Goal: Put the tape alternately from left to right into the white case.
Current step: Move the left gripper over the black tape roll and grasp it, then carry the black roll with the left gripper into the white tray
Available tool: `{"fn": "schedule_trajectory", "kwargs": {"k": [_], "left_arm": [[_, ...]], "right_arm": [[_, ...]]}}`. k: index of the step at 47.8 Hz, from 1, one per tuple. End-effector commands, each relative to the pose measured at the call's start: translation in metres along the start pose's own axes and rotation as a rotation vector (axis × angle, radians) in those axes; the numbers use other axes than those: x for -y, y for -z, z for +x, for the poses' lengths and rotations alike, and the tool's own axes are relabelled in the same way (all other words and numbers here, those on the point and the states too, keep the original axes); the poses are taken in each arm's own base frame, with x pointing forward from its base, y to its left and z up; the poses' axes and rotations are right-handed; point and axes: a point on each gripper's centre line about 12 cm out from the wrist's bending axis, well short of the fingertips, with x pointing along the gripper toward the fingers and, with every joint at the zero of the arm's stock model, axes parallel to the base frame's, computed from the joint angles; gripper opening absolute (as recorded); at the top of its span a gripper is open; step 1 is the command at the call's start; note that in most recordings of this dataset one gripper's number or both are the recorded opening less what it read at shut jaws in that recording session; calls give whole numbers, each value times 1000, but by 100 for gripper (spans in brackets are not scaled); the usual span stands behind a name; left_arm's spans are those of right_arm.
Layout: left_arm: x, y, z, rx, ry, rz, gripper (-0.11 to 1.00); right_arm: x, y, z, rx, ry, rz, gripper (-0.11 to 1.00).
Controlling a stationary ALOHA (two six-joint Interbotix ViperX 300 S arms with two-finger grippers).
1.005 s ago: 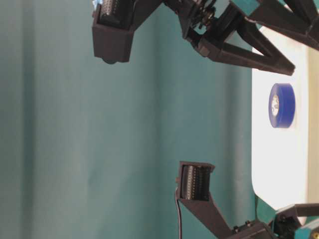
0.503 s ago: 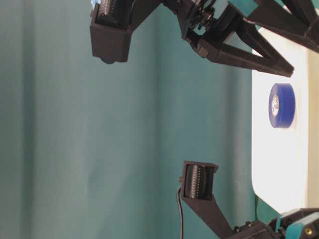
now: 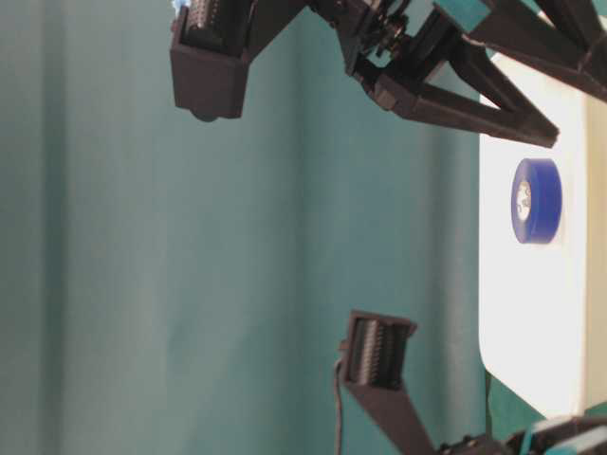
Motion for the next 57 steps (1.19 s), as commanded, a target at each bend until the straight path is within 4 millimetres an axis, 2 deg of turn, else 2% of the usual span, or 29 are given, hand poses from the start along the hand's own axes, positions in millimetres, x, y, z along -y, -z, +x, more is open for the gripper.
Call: {"fn": "schedule_trajectory", "kwargs": {"k": [1, 12, 38, 47, 57], "left_arm": [[12, -12, -20, 54, 27, 24, -4], [24, -21, -35, 83, 50, 44, -4], [24, -27, -45, 97, 51, 53, -4], [21, -36, -57, 134, 52, 45, -4], [6, -47, -67, 174, 31, 60, -4]], "right_arm": [[0, -9, -6, 38, -2, 1, 81], [0, -10, -6, 38, -2, 1, 81], [0, -8, -6, 35, -2, 1, 81], [0, -9, -6, 37, -2, 1, 81], [0, -9, -6, 37, -2, 3, 81]]}}
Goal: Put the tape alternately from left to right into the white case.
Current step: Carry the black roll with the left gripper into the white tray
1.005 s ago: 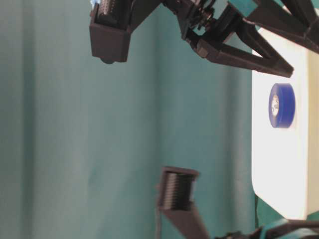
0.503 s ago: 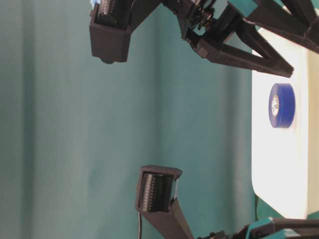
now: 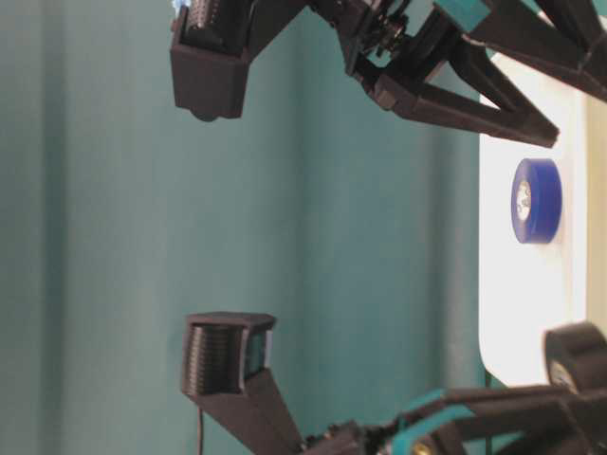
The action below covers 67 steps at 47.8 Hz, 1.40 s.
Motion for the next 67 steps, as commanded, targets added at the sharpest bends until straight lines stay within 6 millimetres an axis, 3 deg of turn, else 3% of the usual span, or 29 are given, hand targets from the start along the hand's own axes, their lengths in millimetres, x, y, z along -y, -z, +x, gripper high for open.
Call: {"fn": "schedule_trajectory", "kwargs": {"k": [1, 33, 47, 67], "left_arm": [[-7, -14, -14, 56, -6, 11, -4], [-89, -23, -20, 57, -146, 50, -4], [-112, -26, -20, 86, -187, 61, -4], [-128, -30, -1, 104, -208, 45, -4]], "right_arm": [[0, -9, -7, 38, -2, 3, 81], [-1, -9, -7, 50, -6, 3, 81], [-1, -8, -6, 53, -8, 2, 81], [-1, -7, -6, 53, -9, 2, 81]]}}
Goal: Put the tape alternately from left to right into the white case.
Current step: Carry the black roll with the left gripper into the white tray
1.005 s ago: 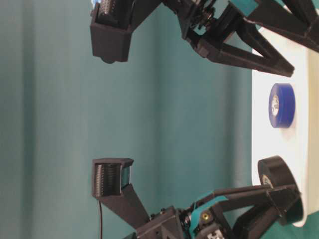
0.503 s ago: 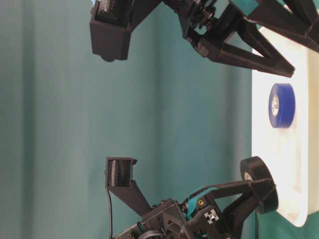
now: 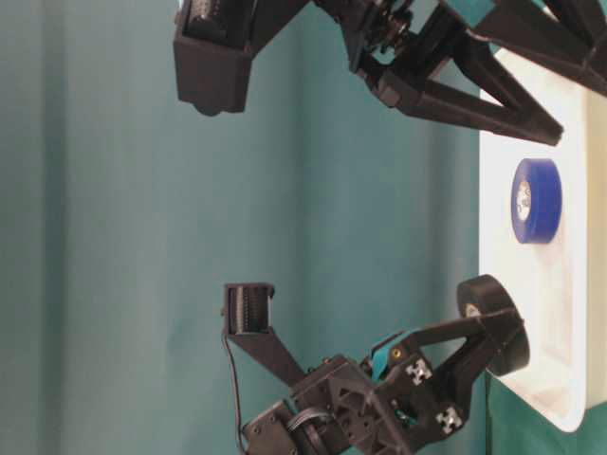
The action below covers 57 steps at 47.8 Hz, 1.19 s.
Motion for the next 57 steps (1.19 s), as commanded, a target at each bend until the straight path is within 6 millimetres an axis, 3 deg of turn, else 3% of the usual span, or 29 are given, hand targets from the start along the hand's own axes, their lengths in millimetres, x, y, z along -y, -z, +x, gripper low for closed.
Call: {"fn": "schedule_trajectory", "kwargs": {"k": [1, 43, 48, 57], "left_arm": [[-3, -9, -1, 38, -9, 0, -4], [-9, -5, 5, 40, -18, -17, -3], [-8, -4, 6, 37, -18, -19, 4], [-8, -3, 6, 34, -18, -20, 33]], "right_arm": [[0, -10, -6, 40, -3, 4, 81], [-1, -11, -6, 53, -6, 4, 81], [-1, -12, -6, 55, -6, 4, 81], [-1, -11, -6, 53, -6, 4, 81]]}}
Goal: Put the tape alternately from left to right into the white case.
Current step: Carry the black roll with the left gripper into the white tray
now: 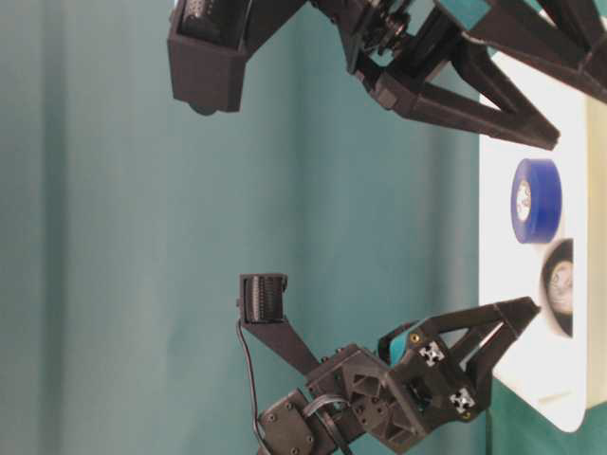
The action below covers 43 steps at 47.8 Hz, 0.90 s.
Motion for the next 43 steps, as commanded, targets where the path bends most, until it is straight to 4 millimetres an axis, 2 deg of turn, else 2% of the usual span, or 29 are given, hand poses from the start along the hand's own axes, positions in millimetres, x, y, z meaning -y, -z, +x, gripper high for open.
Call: {"fn": "schedule_trajectory", "kwargs": {"k": [1, 36, 43], "left_arm": [[0, -4, -4, 21, -3, 0, 35], [4, -6, -8, 30, 4, 7, 34], [12, -8, -15, 43, 17, 22, 34]], "right_arm": [[0, -10, -6, 40, -3, 2, 81], [0, -10, -6, 41, -3, 2, 81], [0, -10, -6, 38, -2, 1, 81]]}}
